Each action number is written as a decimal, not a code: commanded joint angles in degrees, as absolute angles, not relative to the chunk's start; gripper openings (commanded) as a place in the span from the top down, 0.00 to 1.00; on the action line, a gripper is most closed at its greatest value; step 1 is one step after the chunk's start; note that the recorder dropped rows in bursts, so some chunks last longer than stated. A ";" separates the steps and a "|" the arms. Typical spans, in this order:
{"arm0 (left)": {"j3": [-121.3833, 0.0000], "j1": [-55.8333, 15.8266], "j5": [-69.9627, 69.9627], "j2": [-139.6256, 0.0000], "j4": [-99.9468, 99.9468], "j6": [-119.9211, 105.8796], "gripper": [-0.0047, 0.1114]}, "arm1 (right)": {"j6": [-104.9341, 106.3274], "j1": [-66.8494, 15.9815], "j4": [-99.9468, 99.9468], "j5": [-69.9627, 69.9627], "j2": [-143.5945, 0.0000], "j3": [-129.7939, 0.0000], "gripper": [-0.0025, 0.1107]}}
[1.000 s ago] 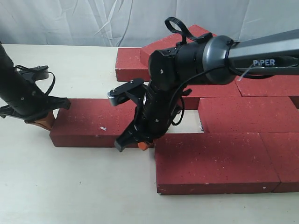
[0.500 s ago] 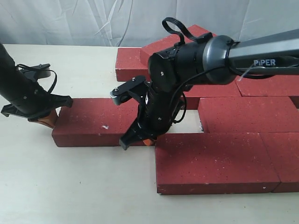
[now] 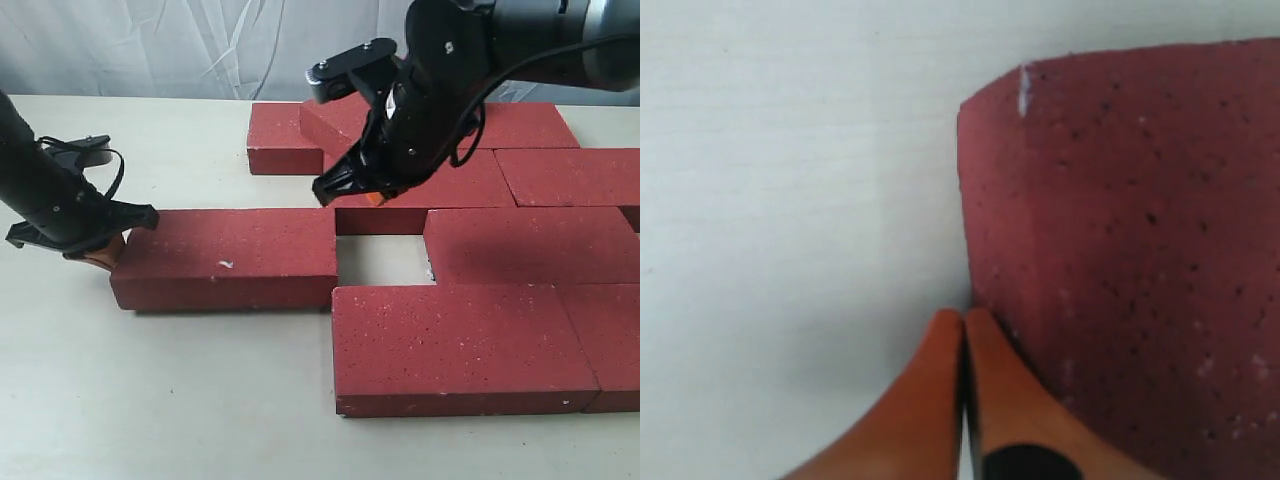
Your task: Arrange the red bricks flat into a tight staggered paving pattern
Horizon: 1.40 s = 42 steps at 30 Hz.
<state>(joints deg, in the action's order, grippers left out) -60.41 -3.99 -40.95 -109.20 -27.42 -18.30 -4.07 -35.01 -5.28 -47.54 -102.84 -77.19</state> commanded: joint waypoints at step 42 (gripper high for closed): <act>-59.97 -5.88 -42.75 -108.68 -30.33 -16.28 0.96 | -1.21 -30.96 3.75 -42.59 -104.11 -74.01 0.98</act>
<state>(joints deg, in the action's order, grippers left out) -60.41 -5.56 -42.15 -109.20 -28.51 -15.35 0.00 -33.42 4.57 -41.62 -104.71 -74.13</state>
